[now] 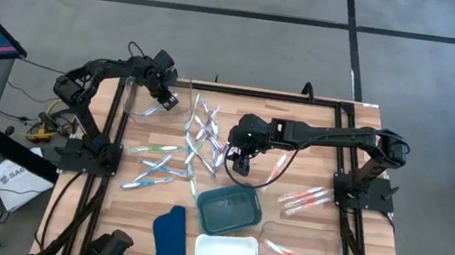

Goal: Pick & Place Toothbrushes
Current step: Put the blue toothbrush into the top transparent bin

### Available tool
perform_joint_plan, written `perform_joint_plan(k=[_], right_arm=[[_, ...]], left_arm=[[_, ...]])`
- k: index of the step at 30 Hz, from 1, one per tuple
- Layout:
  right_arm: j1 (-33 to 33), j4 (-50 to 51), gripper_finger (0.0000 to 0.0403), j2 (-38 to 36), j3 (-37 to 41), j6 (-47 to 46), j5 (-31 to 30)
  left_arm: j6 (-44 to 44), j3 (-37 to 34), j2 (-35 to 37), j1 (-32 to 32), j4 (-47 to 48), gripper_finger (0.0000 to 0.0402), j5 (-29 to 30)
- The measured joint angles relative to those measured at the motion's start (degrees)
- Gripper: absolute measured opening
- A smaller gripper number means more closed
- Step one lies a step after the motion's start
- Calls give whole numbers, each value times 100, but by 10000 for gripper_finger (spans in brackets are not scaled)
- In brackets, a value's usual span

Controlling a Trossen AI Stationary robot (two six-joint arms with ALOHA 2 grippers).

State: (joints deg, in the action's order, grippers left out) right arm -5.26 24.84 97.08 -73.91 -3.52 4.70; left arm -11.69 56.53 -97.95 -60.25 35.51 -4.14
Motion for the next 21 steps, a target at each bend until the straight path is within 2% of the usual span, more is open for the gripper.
perform_joint_plan(k=[17,21], right_arm=[[0,0,216,0,0,1,-1],[0,0,216,0,0,1,0]], left_arm=[[-6,0,119,0,40,72,21],[-8,0,257,0,73,72,313]])
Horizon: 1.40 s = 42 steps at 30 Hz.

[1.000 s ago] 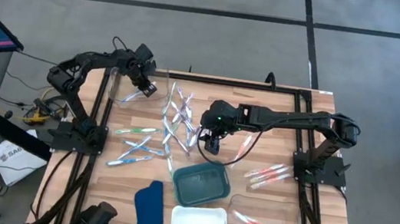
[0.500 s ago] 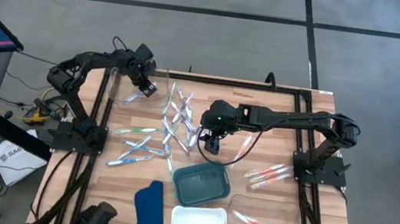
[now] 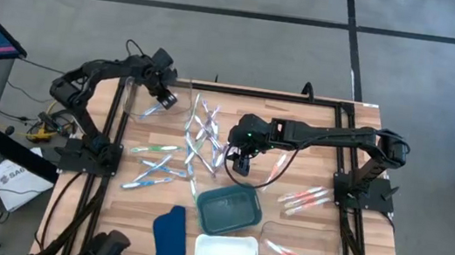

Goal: Pick & Place Toothbrushes
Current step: Put the blue toothbrush into the top transparent bin, then put the purple toothbrush into the white bin

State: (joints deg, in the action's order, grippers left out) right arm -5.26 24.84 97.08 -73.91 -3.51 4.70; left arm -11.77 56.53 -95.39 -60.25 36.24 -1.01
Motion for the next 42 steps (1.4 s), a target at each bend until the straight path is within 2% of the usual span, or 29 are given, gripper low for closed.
perform_joint_plan(k=[5,23,33,42], right_arm=[[0,0,216,0,0,-2,0],[-1,-38,216,0,0,-2,-1],[0,-452,216,0,0,-2,-1],[0,-935,216,0,0,0,-1]], left_arm=[[0,0,204,0,158,72,193],[2,2,1119,13,189,72,188],[2,2,1386,41,92,72,172],[2,2,2138,79,-262,72,162]])
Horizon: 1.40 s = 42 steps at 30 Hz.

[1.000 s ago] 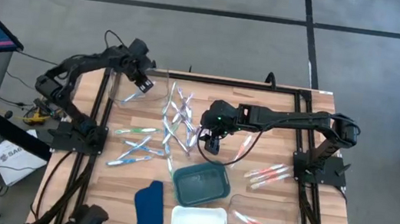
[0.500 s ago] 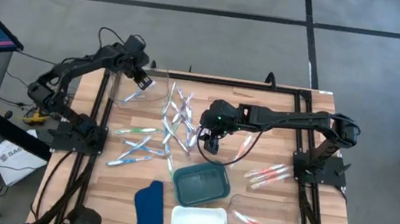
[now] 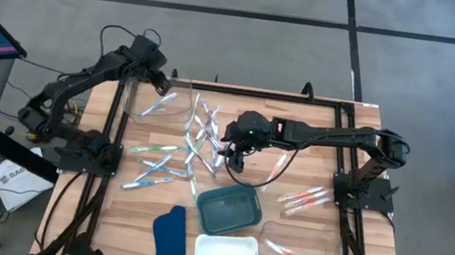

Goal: Pick & Place Toothbrushes
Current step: Put the purple toothbrush into the white bin

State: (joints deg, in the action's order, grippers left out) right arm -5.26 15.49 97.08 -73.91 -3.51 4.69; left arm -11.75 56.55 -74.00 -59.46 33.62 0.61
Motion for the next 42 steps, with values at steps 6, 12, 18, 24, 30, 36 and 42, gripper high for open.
perform_joint_plan(k=[6,12,18,24,30,36,42], right_arm=[[0,-199,216,0,0,0,0],[-2,-197,216,0,0,-1,0],[-1,-197,216,0,0,-2,0],[0,-86,216,0,0,-2,0],[-1,296,216,0,0,48,0],[-2,737,216,0,0,48,0],[1,307,216,0,0,47,0]], left_arm=[[37,0,454,71,-104,72,-872],[46,0,736,536,-161,72,-1621],[66,2,842,1452,-207,72,-2366],[96,2,842,2499,-291,72,-2397],[419,0,842,3331,-359,72,-2394],[484,0,842,4052,-373,72,-1879],[529,-9,682,4647,-401,72,-960]])
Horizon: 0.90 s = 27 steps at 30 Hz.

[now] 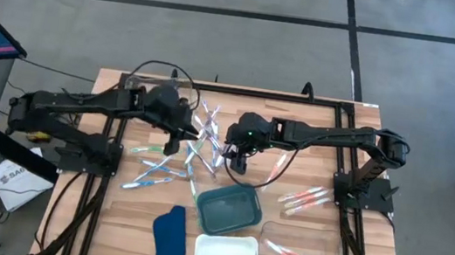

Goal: Pick & Place Toothbrushes
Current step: Put the purple toothbrush into the white bin

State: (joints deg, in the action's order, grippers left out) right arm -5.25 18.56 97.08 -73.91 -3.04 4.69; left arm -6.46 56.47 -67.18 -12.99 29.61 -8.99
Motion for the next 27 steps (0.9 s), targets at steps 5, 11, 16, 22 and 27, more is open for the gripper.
perform_joint_plan(k=[5,11,16,22,27], right_arm=[[76,-441,216,0,0,-682,0],[112,22,216,0,0,-844,0],[106,850,216,0,0,-843,0],[106,1557,216,0,0,-725,0],[128,1534,216,0,0,-703,0]], left_arm=[[82,0,-394,327,-5,72,175],[78,0,-1006,496,-7,72,201],[46,-2,-1463,492,83,72,349],[-454,-2,-1792,492,456,72,862],[-1361,-2,-1900,492,474,72,862]])
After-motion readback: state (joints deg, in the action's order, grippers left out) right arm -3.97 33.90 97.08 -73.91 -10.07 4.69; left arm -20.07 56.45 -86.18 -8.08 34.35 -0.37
